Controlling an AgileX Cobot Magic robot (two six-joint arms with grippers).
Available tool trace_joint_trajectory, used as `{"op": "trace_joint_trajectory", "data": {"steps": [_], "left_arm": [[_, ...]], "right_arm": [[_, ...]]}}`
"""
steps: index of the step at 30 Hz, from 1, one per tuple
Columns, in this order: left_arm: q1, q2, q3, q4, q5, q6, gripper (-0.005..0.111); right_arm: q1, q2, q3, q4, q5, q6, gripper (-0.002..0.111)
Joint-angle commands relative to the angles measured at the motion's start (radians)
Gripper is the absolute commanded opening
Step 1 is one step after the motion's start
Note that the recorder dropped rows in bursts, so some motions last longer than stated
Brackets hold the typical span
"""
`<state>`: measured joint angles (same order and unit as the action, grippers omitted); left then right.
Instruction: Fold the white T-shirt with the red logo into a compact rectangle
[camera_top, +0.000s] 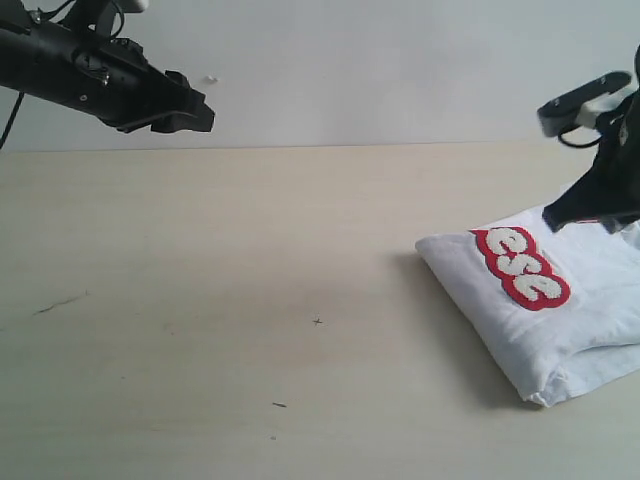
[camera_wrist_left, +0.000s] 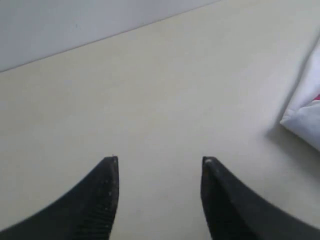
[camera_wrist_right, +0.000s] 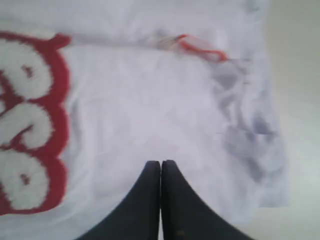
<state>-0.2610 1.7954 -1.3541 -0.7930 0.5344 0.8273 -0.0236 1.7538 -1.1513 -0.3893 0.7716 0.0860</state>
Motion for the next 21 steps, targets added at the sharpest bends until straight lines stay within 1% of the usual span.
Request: {"op": "trace_joint_trajectory", "data": {"steps": [1,7,10,12,17,21], "left_arm": [[0.002,-0.004,0.001,-0.003,0.019,0.006,0.05],[0.002,-0.004,0.001,-0.003,0.011,0.009,0.05],[0.002,-0.004,0.001,-0.003,0.009,0.009,0.05],[0.002,-0.004,0.001,-0.003,0.009,0.009,0.05],[0.002,-0.004,0.001,-0.003,0.004,0.009,0.05],[0.002,-0.004,0.001,-0.003,0.004,0.009,0.05]], "right_arm": [[0.001,0.093,-0.003,0.198,0.007,-0.184,0.0],[0.001,0.222,-0.003,0.349,-0.011,-0.257,0.0],[0.001,0.268,-0.003,0.473,-0.017,-0.333,0.0],[0.018,0.284,-0.003,0.549,-0.019,-0.397,0.0],[0.108,0.295,-0.012,0.628,-0.027,-0.425,0.0],[0.201,0.295,-0.029,0.644,-0.019,-0.425,0.0]]}}
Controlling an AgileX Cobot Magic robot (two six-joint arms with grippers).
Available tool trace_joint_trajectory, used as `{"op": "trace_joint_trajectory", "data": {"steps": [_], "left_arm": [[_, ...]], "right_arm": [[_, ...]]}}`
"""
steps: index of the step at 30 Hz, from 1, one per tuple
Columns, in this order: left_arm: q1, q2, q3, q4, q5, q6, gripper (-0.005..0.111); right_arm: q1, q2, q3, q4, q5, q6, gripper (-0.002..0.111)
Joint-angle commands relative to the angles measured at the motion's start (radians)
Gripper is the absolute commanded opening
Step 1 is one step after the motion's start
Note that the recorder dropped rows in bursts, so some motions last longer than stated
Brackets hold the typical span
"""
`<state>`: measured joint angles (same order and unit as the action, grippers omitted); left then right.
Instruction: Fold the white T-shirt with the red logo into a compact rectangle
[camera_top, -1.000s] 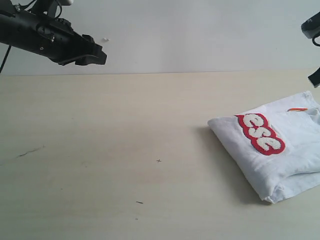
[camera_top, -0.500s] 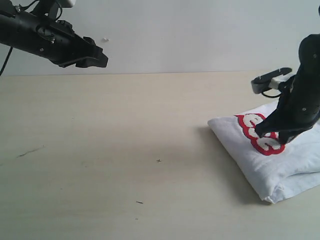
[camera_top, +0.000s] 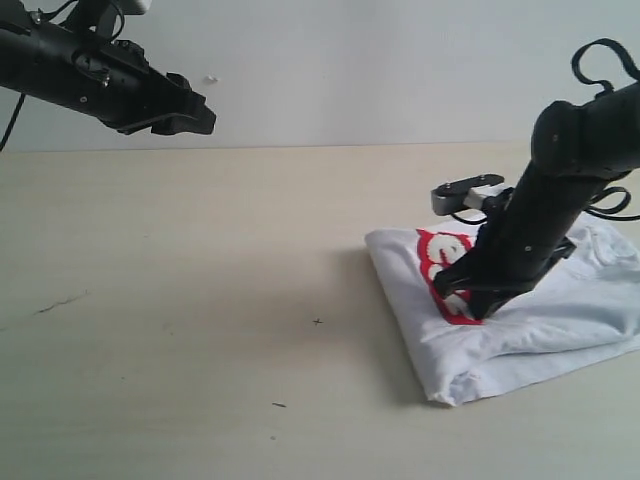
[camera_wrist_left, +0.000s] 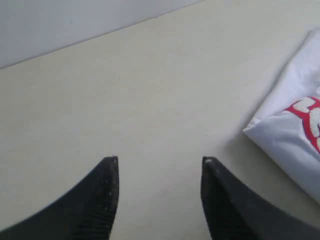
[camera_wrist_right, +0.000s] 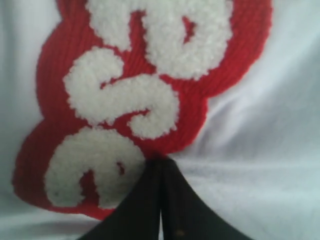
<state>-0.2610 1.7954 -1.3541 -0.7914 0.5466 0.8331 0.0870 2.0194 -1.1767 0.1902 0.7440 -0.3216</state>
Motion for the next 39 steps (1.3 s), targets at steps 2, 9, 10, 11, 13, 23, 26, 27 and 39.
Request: {"op": "trace_joint_trajectory", "data": {"steps": [2,9,10,11,13,23,26,27,39], "left_arm": [[0.002,-0.004,0.001,-0.005,-0.008,0.004,0.05],[0.002,-0.004,0.001,-0.005,-0.01,0.004,0.05],[0.002,-0.006,0.001,-0.005,-0.01,0.004,0.05],[0.002,-0.008,0.001,-0.005,-0.01,0.004,0.05],[0.002,-0.012,0.001,-0.005,-0.01,0.004,0.05],[0.002,-0.034,0.001,-0.005,0.0,0.004,0.05],[0.002,-0.034,0.001,-0.005,-0.008,0.004,0.05],[0.002,-0.034,0.001,-0.005,-0.008,0.004,0.05],[0.002,-0.034,0.001,-0.005,0.003,0.004,0.05]], "right_arm": [[0.128,0.029,-0.011,0.09,0.0,-0.015,0.0],[0.236,0.029,-0.017,0.353,-0.146,-0.105,0.0],[0.248,0.029,-0.017,0.382,-0.174,-0.105,0.0],[0.259,0.029,-0.017,0.405,-0.2,-0.11,0.0],[0.278,0.029,-0.017,0.442,-0.236,-0.156,0.001],[0.168,-0.079,-0.107,0.202,-0.13,0.037,0.045],[0.083,-0.131,-0.107,-0.024,-0.091,0.255,0.045],[0.056,-0.135,-0.107,-0.064,-0.073,0.288,0.045],[-0.192,-0.068,-0.085,0.079,0.016,0.136,0.045]]}}
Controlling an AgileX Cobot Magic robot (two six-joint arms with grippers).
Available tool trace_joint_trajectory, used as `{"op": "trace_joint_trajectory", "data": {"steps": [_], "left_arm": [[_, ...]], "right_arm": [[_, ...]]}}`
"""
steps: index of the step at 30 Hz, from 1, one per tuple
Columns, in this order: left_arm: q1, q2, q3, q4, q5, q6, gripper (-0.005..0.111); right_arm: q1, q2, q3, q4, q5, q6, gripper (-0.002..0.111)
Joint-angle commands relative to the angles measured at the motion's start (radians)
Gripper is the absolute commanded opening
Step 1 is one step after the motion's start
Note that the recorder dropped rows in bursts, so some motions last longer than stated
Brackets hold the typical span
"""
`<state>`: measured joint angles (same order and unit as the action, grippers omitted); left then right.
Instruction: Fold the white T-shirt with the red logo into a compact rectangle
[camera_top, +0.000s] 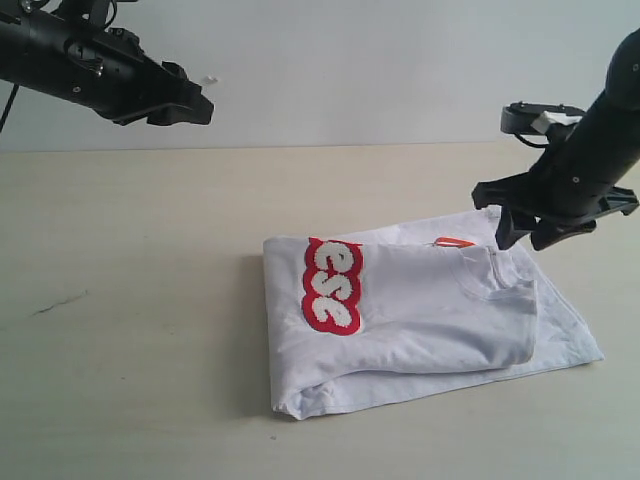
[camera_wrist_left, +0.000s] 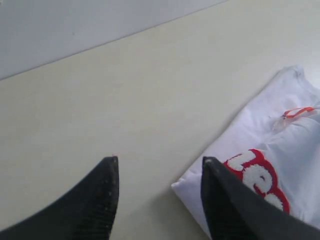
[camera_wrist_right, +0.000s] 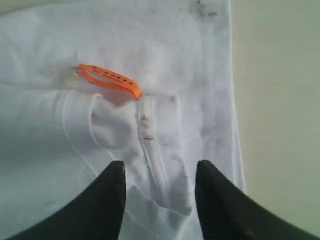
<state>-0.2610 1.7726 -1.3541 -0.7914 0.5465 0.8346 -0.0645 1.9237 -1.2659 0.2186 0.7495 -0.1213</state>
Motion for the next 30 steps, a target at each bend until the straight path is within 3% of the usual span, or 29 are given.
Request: {"op": "trace_joint_trajectory", "data": {"steps": [1,10,30], "left_arm": [[0.002,-0.011,0.001,-0.005,0.003,0.002,0.05],[0.002,-0.011,0.001,-0.005,0.001,0.002,0.05],[0.002,0.0,0.001,-0.005,-0.003,0.002,0.05]], "right_arm": [[-0.044,0.035,0.004,0.063,0.006,-0.081,0.045],[-0.046,0.11,0.004,0.277,-0.059,-0.351,0.045],[-0.041,0.164,0.002,0.237,-0.137,-0.349,0.043]]}}
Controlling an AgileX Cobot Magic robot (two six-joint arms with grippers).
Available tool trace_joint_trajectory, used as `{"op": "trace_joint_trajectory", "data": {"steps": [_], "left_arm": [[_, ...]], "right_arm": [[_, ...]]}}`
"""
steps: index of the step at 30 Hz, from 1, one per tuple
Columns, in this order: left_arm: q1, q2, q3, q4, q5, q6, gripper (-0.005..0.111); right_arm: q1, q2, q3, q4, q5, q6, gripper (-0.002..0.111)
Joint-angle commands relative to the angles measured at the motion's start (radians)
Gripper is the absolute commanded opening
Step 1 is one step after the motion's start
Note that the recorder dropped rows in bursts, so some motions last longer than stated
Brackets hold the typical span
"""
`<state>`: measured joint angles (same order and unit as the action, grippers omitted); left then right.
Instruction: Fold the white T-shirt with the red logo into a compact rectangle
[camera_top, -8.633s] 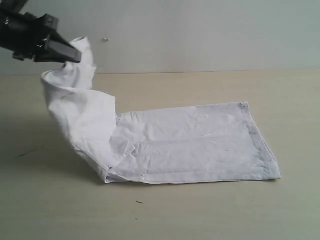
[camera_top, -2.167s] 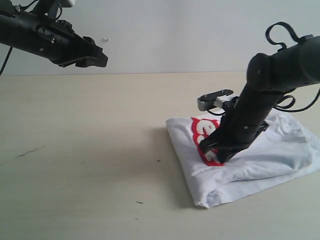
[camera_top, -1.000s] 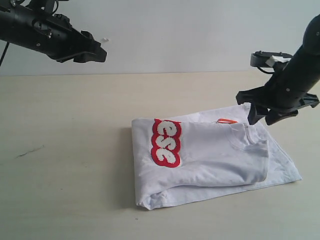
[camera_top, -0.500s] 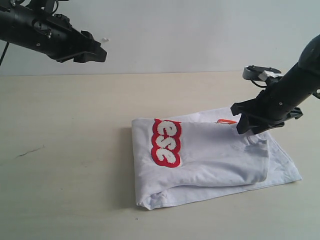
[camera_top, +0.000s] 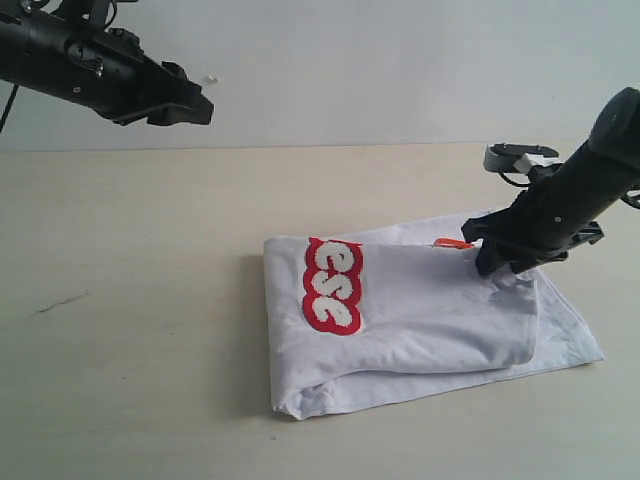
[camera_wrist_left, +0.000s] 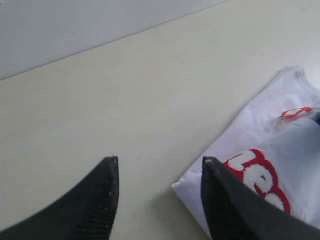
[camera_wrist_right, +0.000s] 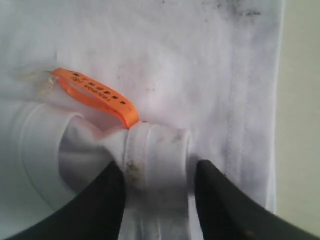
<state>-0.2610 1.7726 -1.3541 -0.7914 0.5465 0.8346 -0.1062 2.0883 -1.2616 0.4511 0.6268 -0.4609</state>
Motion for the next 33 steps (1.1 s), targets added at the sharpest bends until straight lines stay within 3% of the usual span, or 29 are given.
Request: {"op": "trace_joint_trajectory", "data": {"steps": [1,7,14,19,25,31,33], "left_arm": [[0.002,0.0,0.001,-0.005,-0.003,0.002,0.05],[0.002,0.0,0.001,-0.005,-0.014,0.011,0.05],[0.002,0.0,0.001,-0.005,-0.015,0.022,0.05],[0.002,0.0,0.001,-0.005,-0.015,0.022,0.05],[0.002,0.0,0.001,-0.005,-0.03,0.024,0.05],[0.002,0.0,0.001,-0.005,-0.037,0.024,0.05],[0.002,0.0,0.001,-0.005,-0.035,0.024,0.05]], "right_arm": [[0.001,-0.004,-0.002,0.005,-0.015,-0.01,0.04],[0.001,-0.03,-0.002,0.005,0.001,-0.055,0.0],[0.001,-0.096,-0.002,0.019,-0.037,-0.129,0.0],[0.001,-0.161,-0.002,0.019,-0.177,-0.314,0.0],[0.001,-0.166,-0.002,-0.003,-0.308,-0.341,0.001],[0.001,-0.166,-0.002,-0.042,-0.374,-0.319,0.028],[0.001,-0.166,-0.002,-0.047,-0.386,-0.276,0.032]]}}
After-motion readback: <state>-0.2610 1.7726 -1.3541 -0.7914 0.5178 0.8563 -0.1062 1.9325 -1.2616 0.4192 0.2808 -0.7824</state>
